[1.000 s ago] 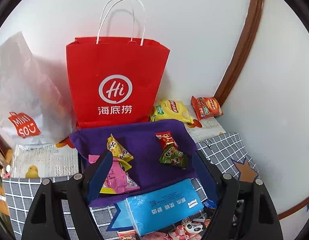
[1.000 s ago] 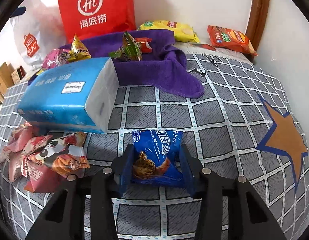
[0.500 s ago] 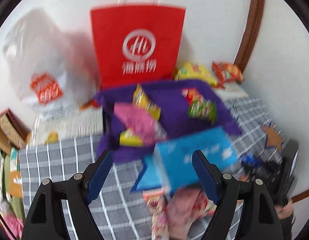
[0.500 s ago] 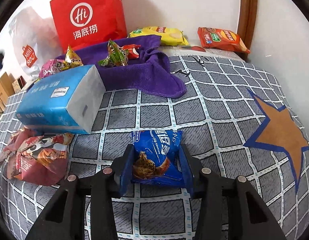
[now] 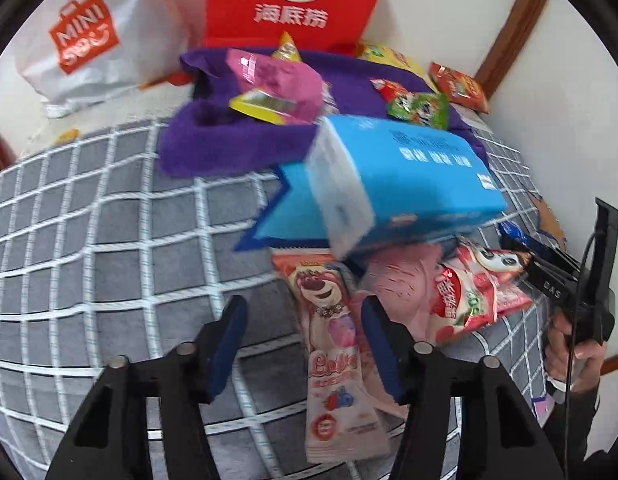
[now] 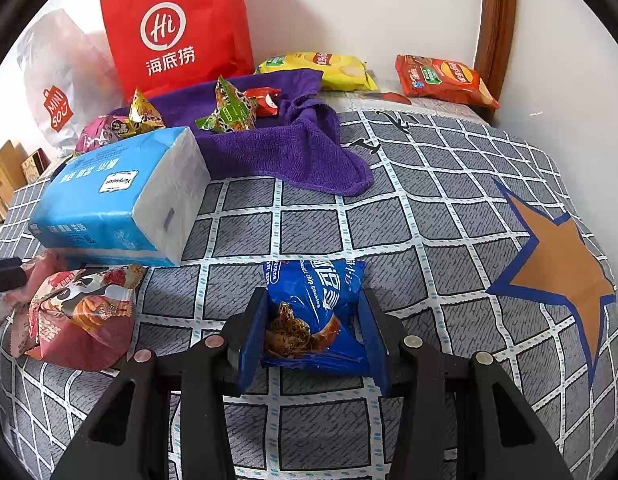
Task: Organize snacks
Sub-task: 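Grasp the pink Lotso candy bar with the left tool, then carry the blue packet in the right tool while the left tool carries the Lotso bar to the towel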
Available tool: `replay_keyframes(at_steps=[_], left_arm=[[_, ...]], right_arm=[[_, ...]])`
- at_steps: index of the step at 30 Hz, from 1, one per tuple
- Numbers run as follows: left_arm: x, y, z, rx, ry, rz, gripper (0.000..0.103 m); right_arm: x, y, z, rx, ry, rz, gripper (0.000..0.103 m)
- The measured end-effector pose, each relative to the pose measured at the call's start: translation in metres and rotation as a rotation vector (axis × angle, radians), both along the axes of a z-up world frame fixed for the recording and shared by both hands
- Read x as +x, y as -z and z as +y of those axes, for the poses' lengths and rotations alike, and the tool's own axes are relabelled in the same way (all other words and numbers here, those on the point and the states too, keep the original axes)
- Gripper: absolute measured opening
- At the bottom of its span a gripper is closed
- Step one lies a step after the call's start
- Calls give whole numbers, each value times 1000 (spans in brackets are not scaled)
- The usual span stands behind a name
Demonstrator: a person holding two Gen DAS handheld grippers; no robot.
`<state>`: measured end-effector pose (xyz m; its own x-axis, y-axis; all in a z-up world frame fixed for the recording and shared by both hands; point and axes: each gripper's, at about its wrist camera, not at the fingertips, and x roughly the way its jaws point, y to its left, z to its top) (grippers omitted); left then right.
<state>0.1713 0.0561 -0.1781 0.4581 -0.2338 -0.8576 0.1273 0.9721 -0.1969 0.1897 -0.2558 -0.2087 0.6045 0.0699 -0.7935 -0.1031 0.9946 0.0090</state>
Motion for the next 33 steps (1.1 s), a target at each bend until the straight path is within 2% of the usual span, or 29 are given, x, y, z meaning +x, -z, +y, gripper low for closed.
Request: replay_keyframes(at_steps=[3,4,6,10,13,20,25,33], left_arm=[[-3,5,-8,20,36,-20,20],[-4,6,-6,21,35,-14,19],[-8,4,0,14,18,-29,19],[-13,1,11,142,-38,-78,19],[-13,10,14,155,-38,-73,24],[-24,18,8,207,-85,-193,30],[-21,17,13,173,-105,-189,30],[-21,17,13,173,-109,-188,30]], right_arm=[[0,0,-1,8,-1,0,45],[0,0,-1,9,-1,0,45],[0,0,-2,9,-1,0,45],[0,0,-1,8,-1,0,45],[0,0,-1,6,-1,0,45],[0,0,-2,4,2,0,45],[0,0,-3,4,1,0,45],[-1,0,-3,-5,1,-2,45]])
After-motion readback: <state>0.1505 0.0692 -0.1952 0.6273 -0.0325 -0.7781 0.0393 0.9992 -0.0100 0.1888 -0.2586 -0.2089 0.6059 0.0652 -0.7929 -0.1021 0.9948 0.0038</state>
